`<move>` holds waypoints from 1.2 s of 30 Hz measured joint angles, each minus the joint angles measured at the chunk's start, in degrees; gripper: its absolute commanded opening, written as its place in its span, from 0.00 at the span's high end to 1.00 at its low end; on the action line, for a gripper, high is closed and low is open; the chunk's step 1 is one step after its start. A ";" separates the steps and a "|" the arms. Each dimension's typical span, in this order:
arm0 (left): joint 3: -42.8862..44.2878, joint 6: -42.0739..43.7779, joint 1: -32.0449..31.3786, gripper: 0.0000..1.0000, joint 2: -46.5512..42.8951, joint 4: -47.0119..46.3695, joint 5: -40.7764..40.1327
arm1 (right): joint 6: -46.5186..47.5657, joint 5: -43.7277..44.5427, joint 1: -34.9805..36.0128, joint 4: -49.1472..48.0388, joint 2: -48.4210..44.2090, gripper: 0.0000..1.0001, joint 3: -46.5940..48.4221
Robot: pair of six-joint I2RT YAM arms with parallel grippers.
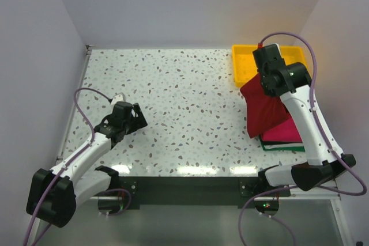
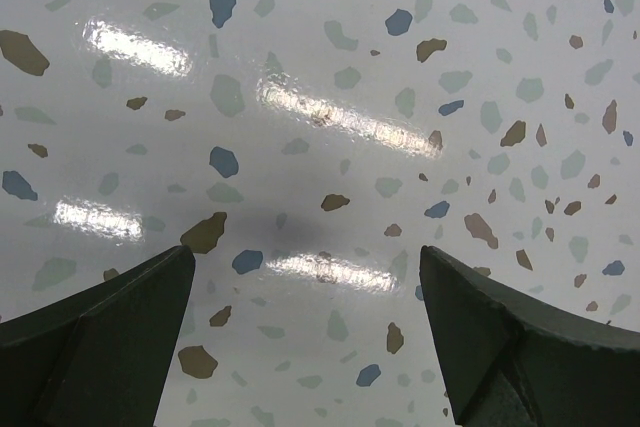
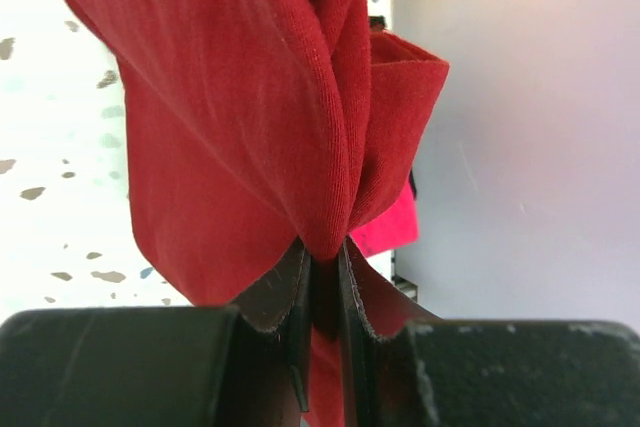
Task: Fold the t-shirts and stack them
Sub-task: Neatly place the folded tshirt to the corner
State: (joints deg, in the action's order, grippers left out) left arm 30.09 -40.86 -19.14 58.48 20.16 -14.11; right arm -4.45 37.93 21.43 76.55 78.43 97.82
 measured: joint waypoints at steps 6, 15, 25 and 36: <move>0.00 0.02 0.07 0.00 0.20 -0.26 0.00 | 1.81 0.09 -4.28 0.26 -2.03 1.00 -0.07; 0.00 0.04 0.68 0.00 0.72 -0.85 0.02 | 5.70 0.68 -12.09 -0.07 -0.81 1.00 -5.64; 0.00 0.04 0.76 0.00 0.98 -1.01 0.02 | 11.85 3.93 -21.84 -7.15 4.70 1.00 -10.03; 0.00 0.15 1.20 0.00 0.98 -1.27 0.20 | 23.67 4.22 -30.12 -20.59 8.33 1.00 -17.51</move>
State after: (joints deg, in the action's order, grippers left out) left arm 30.09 -40.71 -17.93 59.46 18.90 -13.91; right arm 19.22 42.15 -8.69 55.96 86.76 80.31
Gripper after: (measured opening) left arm 0.997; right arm 0.141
